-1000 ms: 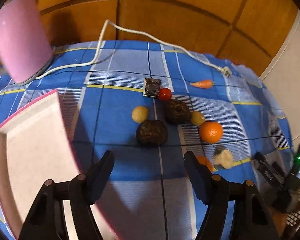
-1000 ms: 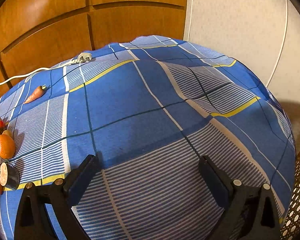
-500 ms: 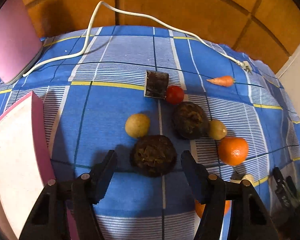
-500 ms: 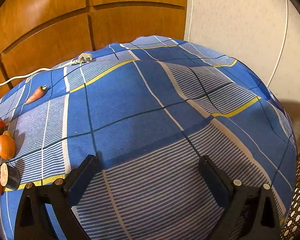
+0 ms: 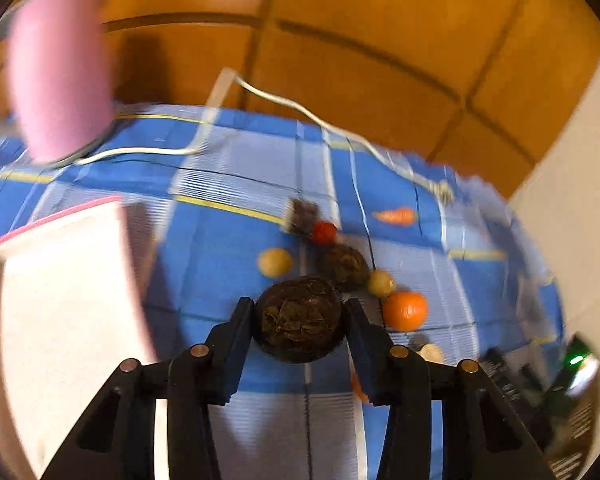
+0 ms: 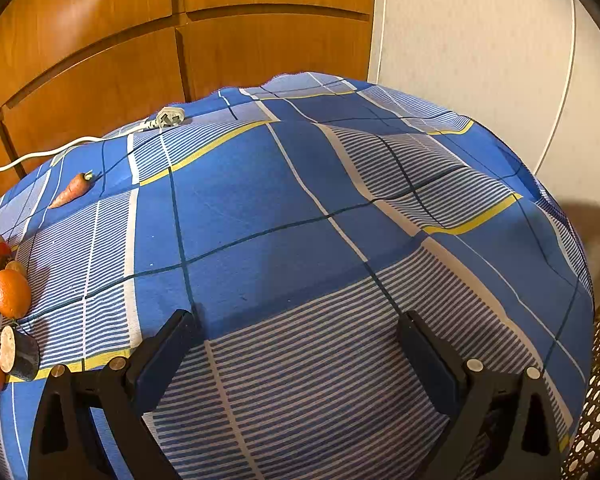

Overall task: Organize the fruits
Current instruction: 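Carry the dark pastry into the tray and open the left gripper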

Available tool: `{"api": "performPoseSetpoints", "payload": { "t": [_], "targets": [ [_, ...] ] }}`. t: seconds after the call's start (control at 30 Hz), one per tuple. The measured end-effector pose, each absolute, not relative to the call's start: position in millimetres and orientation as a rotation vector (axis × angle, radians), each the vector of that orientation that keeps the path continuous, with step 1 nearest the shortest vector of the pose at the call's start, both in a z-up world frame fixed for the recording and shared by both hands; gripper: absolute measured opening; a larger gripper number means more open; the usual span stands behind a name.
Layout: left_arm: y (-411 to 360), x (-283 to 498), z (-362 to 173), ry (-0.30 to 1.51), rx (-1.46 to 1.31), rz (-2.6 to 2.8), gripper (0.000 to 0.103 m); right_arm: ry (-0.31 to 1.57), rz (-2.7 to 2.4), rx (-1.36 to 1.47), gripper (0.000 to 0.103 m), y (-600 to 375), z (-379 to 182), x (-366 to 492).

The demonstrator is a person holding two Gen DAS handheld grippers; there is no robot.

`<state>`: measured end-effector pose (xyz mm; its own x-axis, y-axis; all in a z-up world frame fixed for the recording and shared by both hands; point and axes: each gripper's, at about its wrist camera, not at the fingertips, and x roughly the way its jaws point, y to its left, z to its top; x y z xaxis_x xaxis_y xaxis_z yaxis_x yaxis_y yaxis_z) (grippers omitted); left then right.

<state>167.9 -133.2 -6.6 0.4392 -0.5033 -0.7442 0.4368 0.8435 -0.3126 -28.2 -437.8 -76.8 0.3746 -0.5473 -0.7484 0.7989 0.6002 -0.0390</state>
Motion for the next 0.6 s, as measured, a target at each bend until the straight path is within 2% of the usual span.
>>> {"api": "performPoseSetpoints", "payload": {
  "t": [0.17,0.37,0.6],
  "targets": [
    [-65.2,186.8,1.0,0.933,-0.137,-0.382,0.046,0.802,-0.885,0.357,0.103,-437.7,-76.6,-28.5],
    [6.6,225.9,-26.1,0.973,-0.205,-0.123,0.046,0.802,-0.885,0.357,0.103,-437.5,-76.5,-28.8],
    [45.6,249.3,-56.7,1.015,-0.245,0.034,0.046,0.802,-0.886,0.356,0.103,-437.7,-76.3,-29.4]
  ]
}}
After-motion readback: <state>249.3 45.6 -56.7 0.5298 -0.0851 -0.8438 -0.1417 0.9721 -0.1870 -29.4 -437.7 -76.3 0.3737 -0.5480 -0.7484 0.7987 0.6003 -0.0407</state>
